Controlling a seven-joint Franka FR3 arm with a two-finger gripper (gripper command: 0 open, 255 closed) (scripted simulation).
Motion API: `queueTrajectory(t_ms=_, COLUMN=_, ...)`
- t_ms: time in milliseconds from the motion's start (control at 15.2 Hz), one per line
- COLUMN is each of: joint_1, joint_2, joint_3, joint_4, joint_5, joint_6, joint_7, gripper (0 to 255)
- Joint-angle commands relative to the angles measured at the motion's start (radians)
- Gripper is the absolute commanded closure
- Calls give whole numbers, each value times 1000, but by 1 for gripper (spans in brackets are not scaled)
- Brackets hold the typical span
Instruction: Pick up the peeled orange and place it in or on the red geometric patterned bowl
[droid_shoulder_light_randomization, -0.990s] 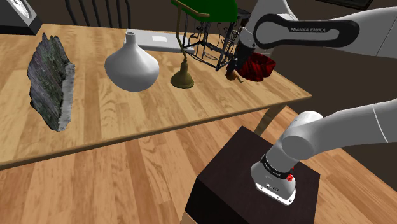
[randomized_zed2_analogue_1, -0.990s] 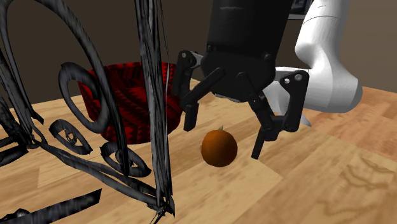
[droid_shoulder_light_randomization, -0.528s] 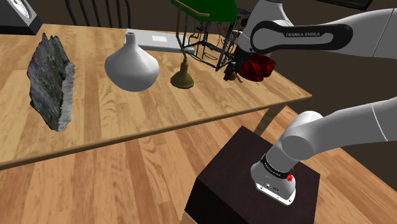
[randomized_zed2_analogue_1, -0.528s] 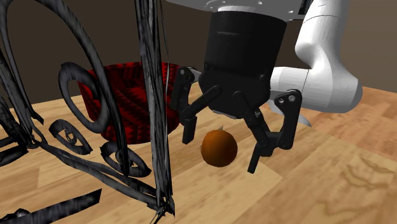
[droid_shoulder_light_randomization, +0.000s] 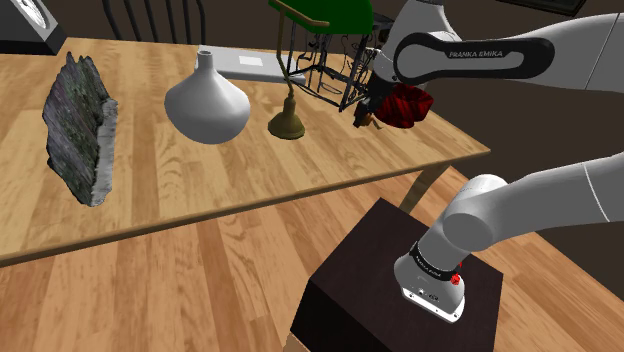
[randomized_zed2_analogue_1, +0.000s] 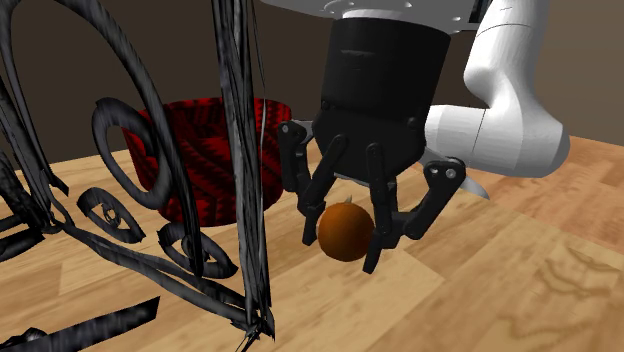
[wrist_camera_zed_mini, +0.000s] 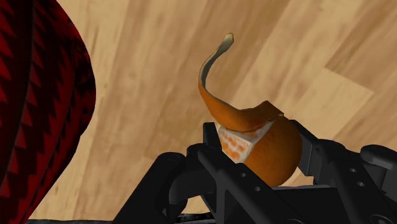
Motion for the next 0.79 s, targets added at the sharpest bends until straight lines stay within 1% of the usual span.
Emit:
queueTrajectory(t_ms=0, joint_1=0, joint_2=0, joint_3=0, joint_4=0, joint_5=0, joint_6=0, joint_7=0, gripper=255)
queueTrajectory(t_ms=264, joint_1=0, joint_2=0, joint_3=0, joint_4=0, joint_5=0, joint_6=0, joint_7=0, gripper=255)
queueTrajectory(t_ms=726, joint_1=3, joint_2=-8, joint_3=7, joint_4=88, joint_5=8, joint_6=-96, joint_7=-5, gripper=255)
